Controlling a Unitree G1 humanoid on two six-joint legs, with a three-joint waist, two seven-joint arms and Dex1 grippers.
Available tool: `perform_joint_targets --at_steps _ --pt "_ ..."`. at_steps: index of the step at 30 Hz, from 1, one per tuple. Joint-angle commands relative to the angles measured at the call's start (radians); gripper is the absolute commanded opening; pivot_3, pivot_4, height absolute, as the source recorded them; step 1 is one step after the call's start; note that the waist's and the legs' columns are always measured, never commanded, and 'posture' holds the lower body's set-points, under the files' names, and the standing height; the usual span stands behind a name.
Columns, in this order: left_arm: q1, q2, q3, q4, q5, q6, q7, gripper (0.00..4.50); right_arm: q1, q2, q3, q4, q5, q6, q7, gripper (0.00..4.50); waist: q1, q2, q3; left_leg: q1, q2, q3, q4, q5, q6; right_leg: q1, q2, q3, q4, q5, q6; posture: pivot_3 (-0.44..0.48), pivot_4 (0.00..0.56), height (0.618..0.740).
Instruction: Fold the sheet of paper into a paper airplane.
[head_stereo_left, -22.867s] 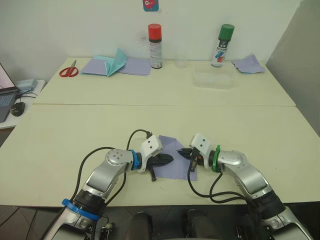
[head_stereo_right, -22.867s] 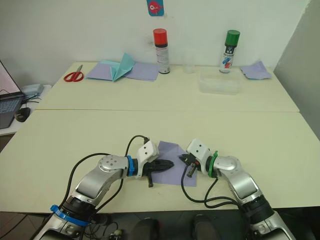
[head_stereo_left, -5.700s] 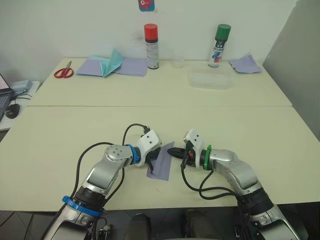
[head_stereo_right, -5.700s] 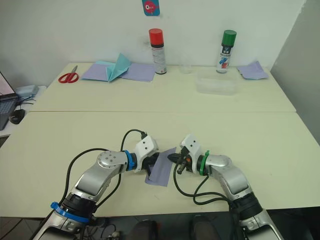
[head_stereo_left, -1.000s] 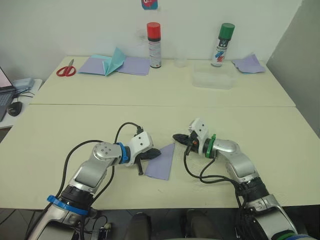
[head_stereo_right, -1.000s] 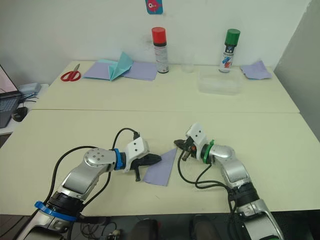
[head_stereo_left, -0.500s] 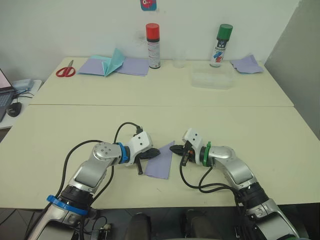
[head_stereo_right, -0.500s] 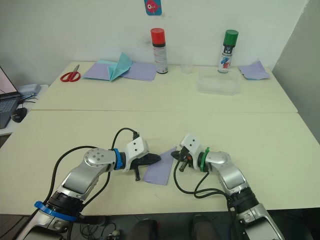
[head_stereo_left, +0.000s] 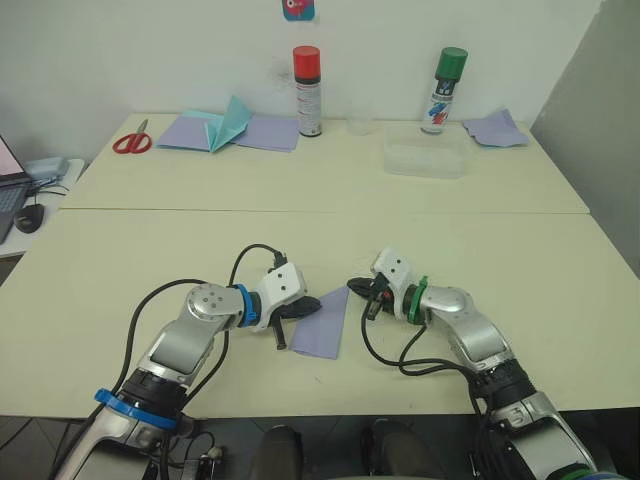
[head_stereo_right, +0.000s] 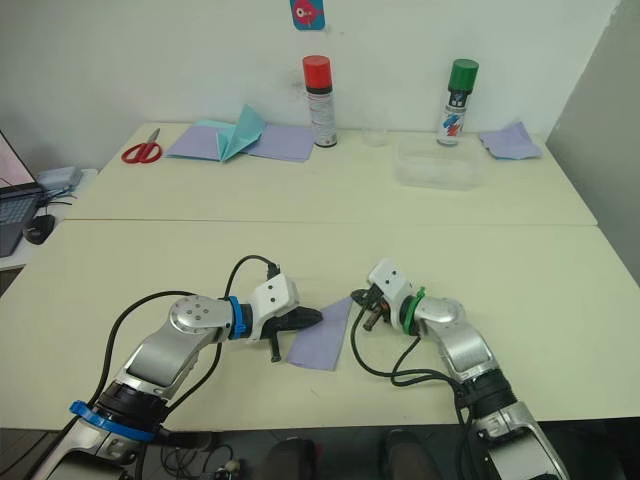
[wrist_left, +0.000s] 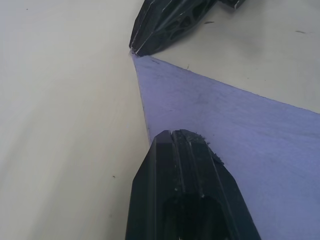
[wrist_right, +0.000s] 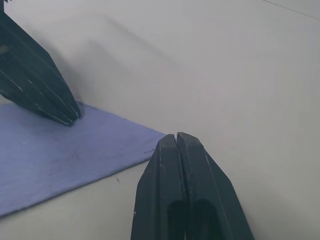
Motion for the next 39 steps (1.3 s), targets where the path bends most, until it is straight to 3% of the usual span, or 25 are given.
perform_joint_targets --at_steps 1,9,17,28,35,39 --pt "0.027 0.005 -0.042 0.055 0.047 0.018 0.000 0.02 0.007 -0.015 0.014 -0.056 0.010 0.009 0.036 0.00 0.000 0.000 0.000 0.000 0.000 0.000 0.000 0.000 0.000 0.000 0.000 0.000 0.000 0.000 0.000 0.000 0.150 0.740" --pt "0.030 0.003 -0.042 0.052 0.047 0.021 0.005 0.02 0.046 -0.083 0.118 -0.103 -0.044 0.058 0.098 0.00 0.000 0.000 0.000 0.000 0.000 0.000 0.000 0.000 0.000 0.000 0.000 0.000 0.000 0.000 0.000 0.000 0.150 0.740" --pt "0.038 0.003 -0.040 0.043 0.044 0.034 0.009 0.02 0.101 -0.157 0.179 -0.254 0.043 0.173 0.250 0.00 0.000 0.000 -0.001 0.000 0.000 0.000 0.000 0.000 0.000 0.000 0.000 0.000 0.000 0.000 0.000 0.000 0.150 0.740" --pt "0.067 0.013 -0.036 0.010 0.041 0.058 0.012 0.02 0.119 -0.206 0.187 -0.348 0.147 0.292 0.336 0.00 0.000 0.000 -0.001 0.000 0.000 -0.001 0.000 0.000 0.000 0.000 0.000 -0.001 0.000 -0.001 -0.001 0.000 0.150 0.740" --pt "0.074 0.018 -0.034 0.005 0.041 0.058 0.016 0.02 0.079 -0.180 0.077 -0.361 0.207 0.269 0.290 0.00 0.000 0.000 -0.001 0.000 0.000 -0.001 0.000 0.000 0.000 0.000 0.000 -0.001 0.000 -0.001 -0.001 0.000 0.150 0.740" --pt "0.071 0.016 -0.036 0.007 0.042 0.055 0.017 0.02 0.045 -0.114 0.058 -0.318 0.149 0.231 0.172 0.00 0.000 0.000 -0.001 0.000 0.000 -0.001 0.000 0.000 0.000 0.000 0.000 -0.001 0.000 -0.001 -0.001 0.000 0.150 0.740"
